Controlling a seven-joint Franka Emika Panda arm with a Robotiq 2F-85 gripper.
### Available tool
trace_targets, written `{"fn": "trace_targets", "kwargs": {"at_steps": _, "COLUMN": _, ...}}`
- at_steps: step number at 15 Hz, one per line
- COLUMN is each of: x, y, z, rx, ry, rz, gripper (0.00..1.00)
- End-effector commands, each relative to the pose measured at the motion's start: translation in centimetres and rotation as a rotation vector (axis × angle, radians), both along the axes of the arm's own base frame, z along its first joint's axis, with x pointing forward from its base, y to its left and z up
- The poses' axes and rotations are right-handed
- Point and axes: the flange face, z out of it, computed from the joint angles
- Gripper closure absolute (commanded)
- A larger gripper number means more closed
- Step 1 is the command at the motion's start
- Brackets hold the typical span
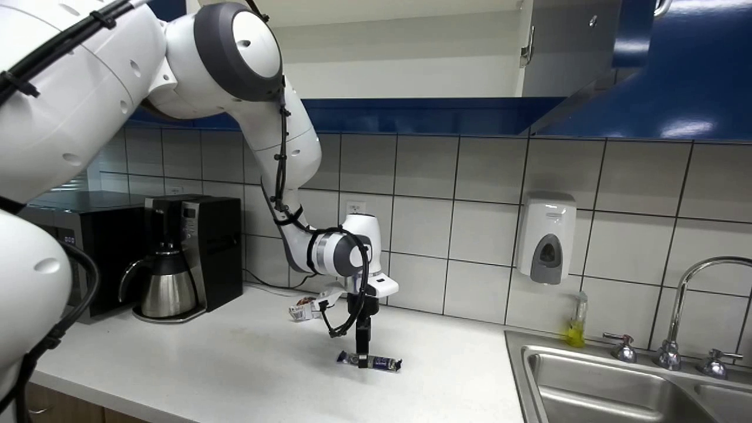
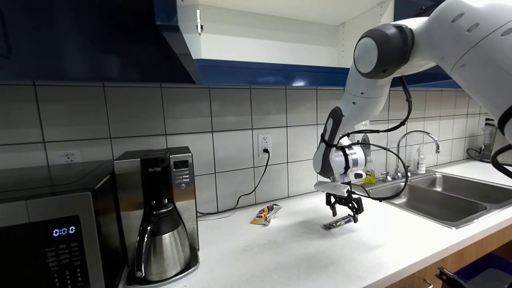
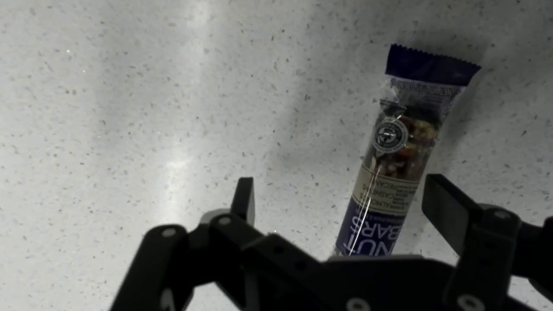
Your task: Move the granola bar to the bottom shelf of the cabinet
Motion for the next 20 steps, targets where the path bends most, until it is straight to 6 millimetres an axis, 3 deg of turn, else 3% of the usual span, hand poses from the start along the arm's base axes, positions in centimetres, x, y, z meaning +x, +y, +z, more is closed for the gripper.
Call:
{"fn": "trace_targets", "kwargs": {"at_steps": 1, "x": 1.5, "y": -0.5, "z": -0.7, "rx": -0.005, "ry": -0.03, "rz": -0.045, "gripper": 0.0}}
{"fn": "trace_targets", "kwargs": {"at_steps": 14, "x": 3.4, "y": -0.5, "z": -3.0, "rx": -0.02, "ry": -0.032, "rz": -0.04, "gripper": 0.0}}
{"fn": "trace_targets", "kwargs": {"at_steps": 15, "x": 3.5, "y": -0.6, "z": -3.0, "rx": -0.021, "ry": -0.032, "rz": -0.039, "gripper": 0.25}}
{"fn": "trace_targets", "kwargs": {"at_steps": 16, "x": 3.5, "y": -0.6, "z": -3.1, "rx": -0.021, "ry": -0.033, "rz": -0.039, "gripper": 0.26}}
{"fn": "trace_targets", "kwargs": {"at_steps": 20, "x": 3.8, "y": -0.6, "z": -2.9, "rx": -0.022, "ry": -0.04, "rz": -0.036, "gripper": 0.58}}
